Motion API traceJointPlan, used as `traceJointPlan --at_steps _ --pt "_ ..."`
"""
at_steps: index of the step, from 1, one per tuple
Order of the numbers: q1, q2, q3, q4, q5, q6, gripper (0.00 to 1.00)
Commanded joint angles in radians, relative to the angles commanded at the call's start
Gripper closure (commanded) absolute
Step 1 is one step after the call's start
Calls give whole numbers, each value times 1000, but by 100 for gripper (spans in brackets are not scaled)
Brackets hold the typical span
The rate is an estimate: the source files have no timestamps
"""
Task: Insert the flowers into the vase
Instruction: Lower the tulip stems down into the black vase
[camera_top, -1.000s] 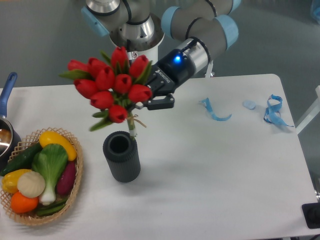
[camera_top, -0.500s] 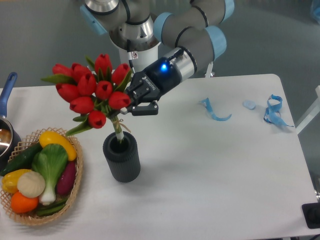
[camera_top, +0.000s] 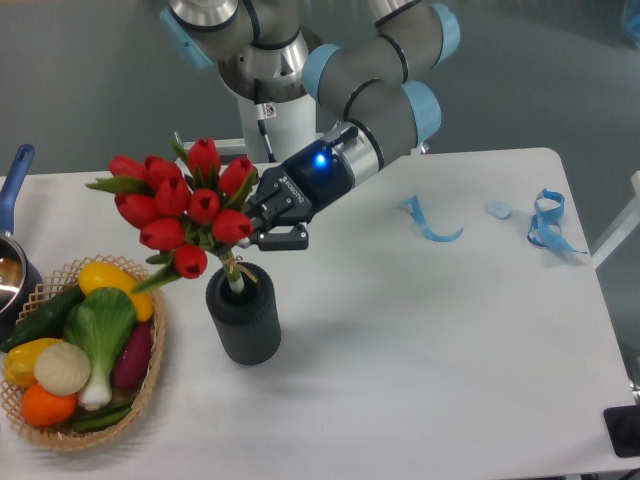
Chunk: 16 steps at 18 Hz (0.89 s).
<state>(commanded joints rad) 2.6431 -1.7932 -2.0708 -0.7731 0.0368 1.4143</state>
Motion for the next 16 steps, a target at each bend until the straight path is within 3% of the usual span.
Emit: traceJointPlan --at_steps 16 --pt "0 -87 -38 0 8 92 88"
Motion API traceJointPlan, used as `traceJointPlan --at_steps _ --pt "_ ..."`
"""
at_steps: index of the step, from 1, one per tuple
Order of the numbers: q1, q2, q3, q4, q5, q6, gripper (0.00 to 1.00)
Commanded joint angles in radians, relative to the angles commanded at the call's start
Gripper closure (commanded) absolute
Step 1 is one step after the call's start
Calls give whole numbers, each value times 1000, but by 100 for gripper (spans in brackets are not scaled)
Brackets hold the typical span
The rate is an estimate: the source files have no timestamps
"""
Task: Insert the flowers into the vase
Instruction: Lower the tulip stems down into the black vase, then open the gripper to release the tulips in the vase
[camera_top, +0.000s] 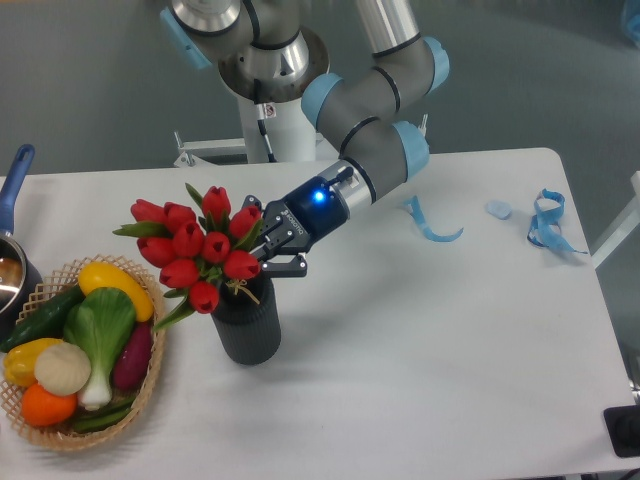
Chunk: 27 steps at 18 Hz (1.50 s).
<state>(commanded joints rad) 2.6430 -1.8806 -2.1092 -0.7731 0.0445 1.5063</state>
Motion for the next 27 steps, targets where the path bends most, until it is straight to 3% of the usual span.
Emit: traceJointPlan --at_steps 3,7,12,17,18,19,20,21,27 --pt "2 -18 0 0 0 25 88" --pt "6 -25 2 0 0 38 76" --pt "8 -23 5 0 0 40 46" --pt "8 -23 2 0 3 45 42" --pt "8 -23 3 0 5 45 37" --pt "8 -22 6 2 14 46 24" --pt "11 -20 6 0 29 49 4" --pt "15 -15 6 2 40 51 0" --pt "74 69 -2 0 213 55 0"
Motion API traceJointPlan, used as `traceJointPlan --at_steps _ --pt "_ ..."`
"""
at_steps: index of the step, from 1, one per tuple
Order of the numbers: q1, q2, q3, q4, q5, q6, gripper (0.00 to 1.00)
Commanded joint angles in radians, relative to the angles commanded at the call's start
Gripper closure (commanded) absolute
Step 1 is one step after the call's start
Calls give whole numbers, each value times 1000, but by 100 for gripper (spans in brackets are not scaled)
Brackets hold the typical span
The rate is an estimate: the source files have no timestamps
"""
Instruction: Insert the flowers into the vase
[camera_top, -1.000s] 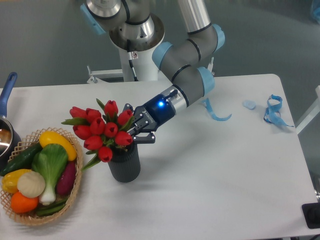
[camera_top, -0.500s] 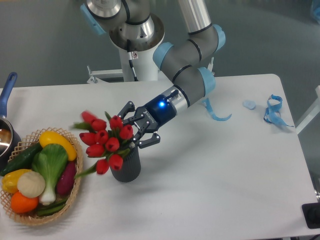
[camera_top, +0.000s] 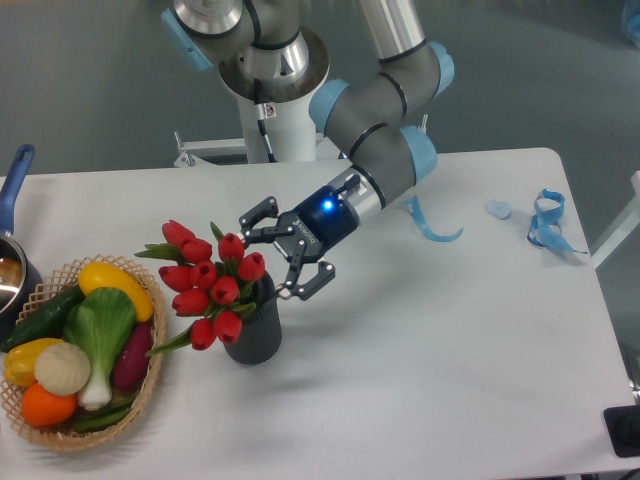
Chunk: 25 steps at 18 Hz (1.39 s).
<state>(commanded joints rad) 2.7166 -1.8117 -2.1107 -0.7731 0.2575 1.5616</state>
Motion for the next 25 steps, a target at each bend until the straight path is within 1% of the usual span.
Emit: traceJointPlan --at_steps 3,4,6,8,10,12,14,16,18,20,23,25 --pt "32 57 -8 -3 34 -3 0" --pt "47 95 -14 -3 55 -8 0" --pt "103 173 -21 -6 139 -12 0" --pt "141 235 -6 -6 251 -20 0" --pt "160 275 35 -12 375 -47 0" --pt "173 305 101 -15 462 -128 0" --pt "189 319 158 -17 544 -202 0" --pt "198 318 207 -31 624 -213 0" --pt "193 318 257 -89 684 -196 0" --pt "192 319 299 -139 755 -132 0" --pt "195 328 347 -279 897 77 0" --pt "209 344 353 -336 957 237 0"
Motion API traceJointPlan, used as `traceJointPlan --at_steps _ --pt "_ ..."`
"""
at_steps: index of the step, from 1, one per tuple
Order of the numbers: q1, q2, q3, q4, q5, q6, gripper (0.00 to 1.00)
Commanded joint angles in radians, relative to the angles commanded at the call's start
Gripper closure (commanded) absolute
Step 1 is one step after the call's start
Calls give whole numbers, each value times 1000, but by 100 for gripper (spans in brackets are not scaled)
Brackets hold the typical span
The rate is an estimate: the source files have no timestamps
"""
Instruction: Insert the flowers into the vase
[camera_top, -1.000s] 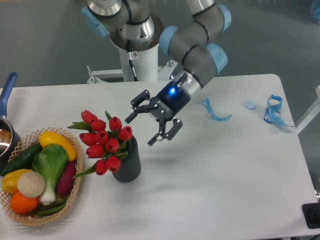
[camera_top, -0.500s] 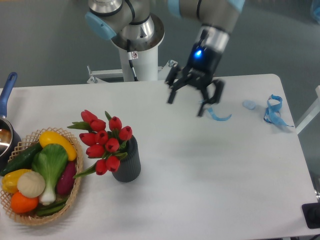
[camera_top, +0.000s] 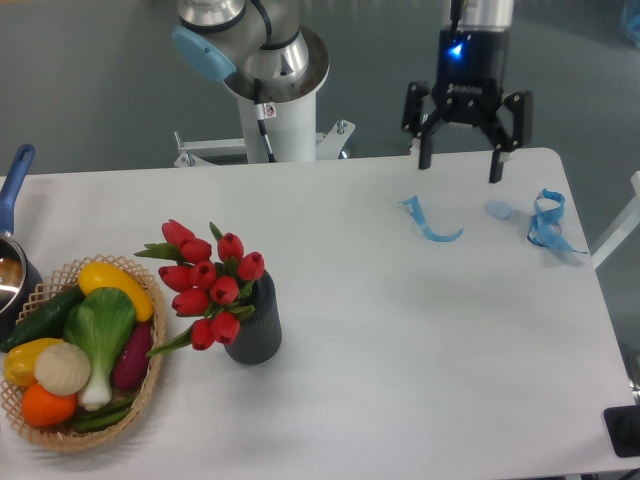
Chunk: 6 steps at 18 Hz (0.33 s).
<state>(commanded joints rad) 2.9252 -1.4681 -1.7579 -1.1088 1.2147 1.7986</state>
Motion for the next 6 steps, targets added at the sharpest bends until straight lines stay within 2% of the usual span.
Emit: traceJointPlan --at_steps 2,6 --pt "25 9 0 -28 17 109 0" --pt "52 29 -8 -40 103 218 0"
